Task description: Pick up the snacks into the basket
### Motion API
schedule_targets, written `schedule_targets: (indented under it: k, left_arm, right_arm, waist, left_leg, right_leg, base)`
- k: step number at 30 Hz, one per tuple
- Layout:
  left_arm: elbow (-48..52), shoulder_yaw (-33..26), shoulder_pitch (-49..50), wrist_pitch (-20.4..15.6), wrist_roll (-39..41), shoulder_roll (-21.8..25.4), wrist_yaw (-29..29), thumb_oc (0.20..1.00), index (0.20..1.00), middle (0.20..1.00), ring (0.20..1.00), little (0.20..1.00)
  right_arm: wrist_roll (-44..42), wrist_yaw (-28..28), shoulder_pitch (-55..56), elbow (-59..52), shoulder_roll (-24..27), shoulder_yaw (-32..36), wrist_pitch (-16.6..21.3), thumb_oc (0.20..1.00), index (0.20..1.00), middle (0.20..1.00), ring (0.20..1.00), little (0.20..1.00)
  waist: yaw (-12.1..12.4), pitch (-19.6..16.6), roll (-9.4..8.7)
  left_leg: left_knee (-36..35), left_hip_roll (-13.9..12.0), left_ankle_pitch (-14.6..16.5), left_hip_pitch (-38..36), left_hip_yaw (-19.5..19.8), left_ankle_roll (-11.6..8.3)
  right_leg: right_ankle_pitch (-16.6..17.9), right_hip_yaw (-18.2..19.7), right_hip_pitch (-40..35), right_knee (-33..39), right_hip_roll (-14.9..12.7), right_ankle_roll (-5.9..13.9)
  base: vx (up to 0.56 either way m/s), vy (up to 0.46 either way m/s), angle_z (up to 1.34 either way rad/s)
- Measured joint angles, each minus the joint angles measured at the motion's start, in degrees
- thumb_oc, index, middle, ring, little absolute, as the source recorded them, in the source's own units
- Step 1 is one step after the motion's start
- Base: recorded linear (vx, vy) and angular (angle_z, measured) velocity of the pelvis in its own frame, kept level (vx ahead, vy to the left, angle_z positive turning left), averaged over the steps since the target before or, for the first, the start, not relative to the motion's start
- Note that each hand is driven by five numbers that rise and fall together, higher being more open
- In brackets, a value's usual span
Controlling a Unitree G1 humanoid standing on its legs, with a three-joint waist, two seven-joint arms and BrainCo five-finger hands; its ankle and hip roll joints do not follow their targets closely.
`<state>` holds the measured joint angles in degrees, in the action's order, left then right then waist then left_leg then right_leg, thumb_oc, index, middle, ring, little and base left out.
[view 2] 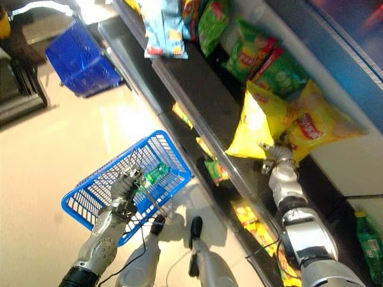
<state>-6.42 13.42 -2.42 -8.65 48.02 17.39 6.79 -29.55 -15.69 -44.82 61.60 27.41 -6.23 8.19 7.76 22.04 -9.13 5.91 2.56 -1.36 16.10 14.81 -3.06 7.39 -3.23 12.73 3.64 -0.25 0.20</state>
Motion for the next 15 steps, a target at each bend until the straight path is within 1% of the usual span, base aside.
schedule_targets:
  k: [2, 3, 4, 5, 7, 9, 11, 15]
  left_arm:
    - [0.0, 0.32, -1.27, 0.0, 0.04, -0.05, 0.15, 0.2, 0.2, 0.2, 0.2, 0.2]
    - [0.0, 0.93, -1.99, 0.0, 0.04, 0.0, 0.5, 0.2, 0.2, 0.2, 0.2, 0.2]
    - [0.0, 1.35, -2.31, 0.0, 0.04, -0.05, 0.6, 0.2, 0.2, 0.2, 0.2, 0.2]
    - [0.02, 1.81, -2.44, 0.0, 0.08, -0.04, 0.64, 0.2, 0.2, 0.2, 0.2, 0.2]
    - [0.02, 3.02, -2.46, 0.01, 0.11, 0.07, 0.72, 0.2, 0.2, 0.2, 0.2, 0.2]
    - [0.03, 3.77, -2.54, 0.01, 0.11, 0.15, 0.71, 0.2, 0.2, 0.2, 0.2, 0.2]
    - [0.03, 3.86, -2.73, 0.0, 0.09, 0.11, 0.71, 0.2, 0.2, 0.2, 0.2, 0.2]
    - [0.03, 3.8, -3.03, 0.01, 0.09, 0.23, 0.82, 0.2, 0.2, 0.2, 0.2, 0.2]
  right_arm:
    - [-1.32, -0.24, -3.08, 1.43, 1.6, 0.04, 0.01, 1.0, 1.0, 1.0, 1.0, 1.0]
    - [-2.44, -0.29, -4.61, 2.55, 2.69, 0.08, 0.09, 1.0, 1.0, 1.0, 1.0, 1.0]
    - [-3.28, -0.31, -5.36, 3.32, 3.43, 0.13, 0.12, 0.887, 0.887, 0.887, 0.887, 0.887]
    - [-4.62, -0.17, -7.26, 5.33, 4.25, 1.04, 0.17, 0.2, 0.2, 0.2, 0.2, 0.2]
    - [-6.16, -0.24, -9.45, 8.01, 5.71, 1.15, 0.21, 0.2, 0.2, 0.2, 0.2, 0.2]
    - [-6.78, -0.27, -10.27, 9.71, 7.22, 1.23, 0.19, 0.2, 0.2, 0.2, 0.2, 0.2]
    - [-7.17, -0.49, -10.35, 10.22, 8.1, 1.25, 0.26, 0.2, 0.2, 0.2, 0.2, 0.2]
    - [-7.15, -1.18, -10.15, 9.7, 8.05, 1.74, 0.58, 0.2, 0.2, 0.2, 0.2, 0.2]
  waist:
    - [0.18, 1.66, 0.3]
    - [0.8, 2.52, 0.37]
    - [1.17, 2.98, 0.34]
    - [1.42, 3.54, 0.71]
    - [1.57, 4.14, 1.49]
    - [2.62, 4.5, 2.05]
    - [2.52, 4.66, 2.32]
    - [2.5, 4.72, 2.41]
  left_leg:
    - [0.89, 0.23, -0.03, 1.25, 0.9, -0.04]
    - [1.18, 0.35, -0.03, 1.84, 1.31, -0.06]
    - [1.29, 0.39, -0.04, 2.0, 1.4, -0.07]
    - [1.62, 0.66, -0.08, 2.6, 2.06, -0.11]
    - [1.64, 0.99, -0.31, 2.77, 3.07, -0.08]
    - [1.62, 1.21, -0.38, 2.84, 3.43, 0.01]
    - [1.7, 1.45, -0.59, 3.53, 4.36, 0.04]
    - [1.74, 1.75, -0.87, 3.66, 4.36, 0.21]
  right_leg:
    - [0.0, -0.54, 0.79, -0.41, -0.06, -0.01]
    - [-0.02, -0.98, 1.12, -0.49, -0.06, -0.04]
    - [-0.02, -1.19, 1.22, -0.5, -0.1, -0.05]
    - [-0.13, -2.03, 1.46, -0.71, -0.24, -0.19]
    - [-0.69, -2.57, 1.54, -1.39, -0.52, -0.2]
    - [-1.2, -2.64, 1.8, -2.12, -0.72, -0.04]
    - [-1.98, -3.58, 2.61, -3.25, -1.06, -0.01]
    - [-2.65, -3.78, 3.65, -5.24, -1.49, 0.22]
  base:
    - [0.0, -0.03, 0.2]
    - [0.0, -0.013, 0.14]
    - [-0.01, -0.008, 0.21]
    - [-0.01, -0.009, 0.2]
    - [-0.02, -0.012, 0.29]
    - [-0.01, -0.012, 0.16]
    - [0.01, -0.006, 0.19]
    - [0.01, 0.011, 0.03]
